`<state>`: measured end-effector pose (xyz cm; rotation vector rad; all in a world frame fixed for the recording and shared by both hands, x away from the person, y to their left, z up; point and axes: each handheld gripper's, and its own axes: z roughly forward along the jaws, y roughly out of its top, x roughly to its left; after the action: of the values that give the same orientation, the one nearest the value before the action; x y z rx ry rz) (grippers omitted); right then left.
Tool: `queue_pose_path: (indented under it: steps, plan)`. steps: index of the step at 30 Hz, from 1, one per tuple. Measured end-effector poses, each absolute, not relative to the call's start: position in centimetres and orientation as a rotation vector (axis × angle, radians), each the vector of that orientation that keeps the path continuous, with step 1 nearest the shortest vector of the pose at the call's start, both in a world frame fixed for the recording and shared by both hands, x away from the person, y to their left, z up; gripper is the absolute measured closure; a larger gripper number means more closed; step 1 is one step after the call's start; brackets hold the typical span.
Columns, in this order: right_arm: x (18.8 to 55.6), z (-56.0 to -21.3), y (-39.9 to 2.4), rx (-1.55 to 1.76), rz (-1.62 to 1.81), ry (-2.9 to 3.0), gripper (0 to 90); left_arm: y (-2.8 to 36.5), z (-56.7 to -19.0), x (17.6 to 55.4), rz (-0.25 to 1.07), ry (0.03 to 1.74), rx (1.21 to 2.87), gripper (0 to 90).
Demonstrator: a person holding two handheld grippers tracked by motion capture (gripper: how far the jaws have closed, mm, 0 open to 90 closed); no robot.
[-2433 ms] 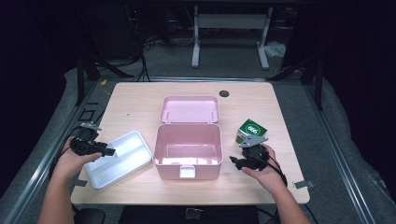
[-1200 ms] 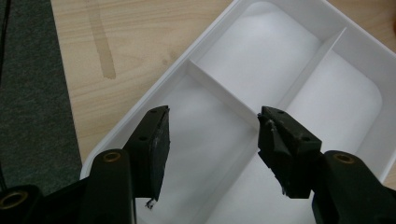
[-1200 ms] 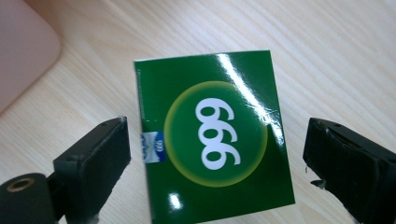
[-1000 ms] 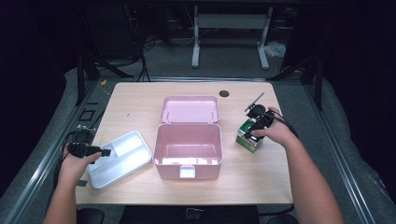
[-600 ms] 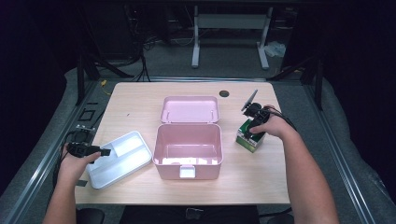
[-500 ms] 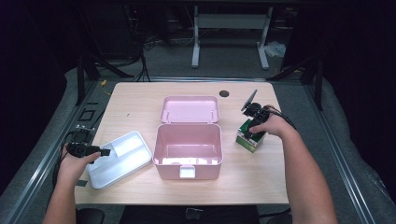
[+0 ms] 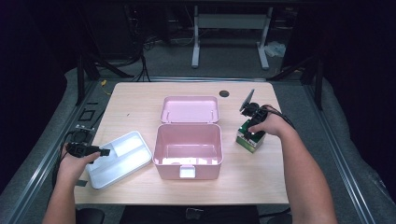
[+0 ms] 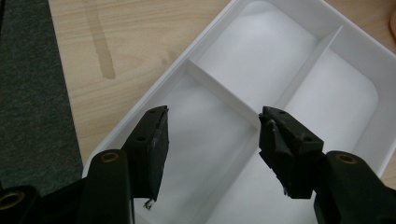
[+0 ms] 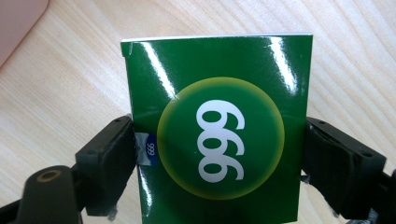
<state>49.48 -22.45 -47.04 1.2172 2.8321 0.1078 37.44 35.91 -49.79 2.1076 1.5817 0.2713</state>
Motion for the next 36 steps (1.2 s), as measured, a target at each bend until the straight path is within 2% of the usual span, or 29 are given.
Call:
queue_pose_path:
  steps: [18,36]
  plan:
    - [49.0,-46.2,-22.2,1.173,0.149,2.841,16.8,35.8,-49.8,37.4,0.271,1.581,2.117,43.1]
    - [47.6,-42.8,-21.6,1.044,0.178,2.850,17.0,35.9,-49.8,37.4,0.275,1.577,2.122,43.1]
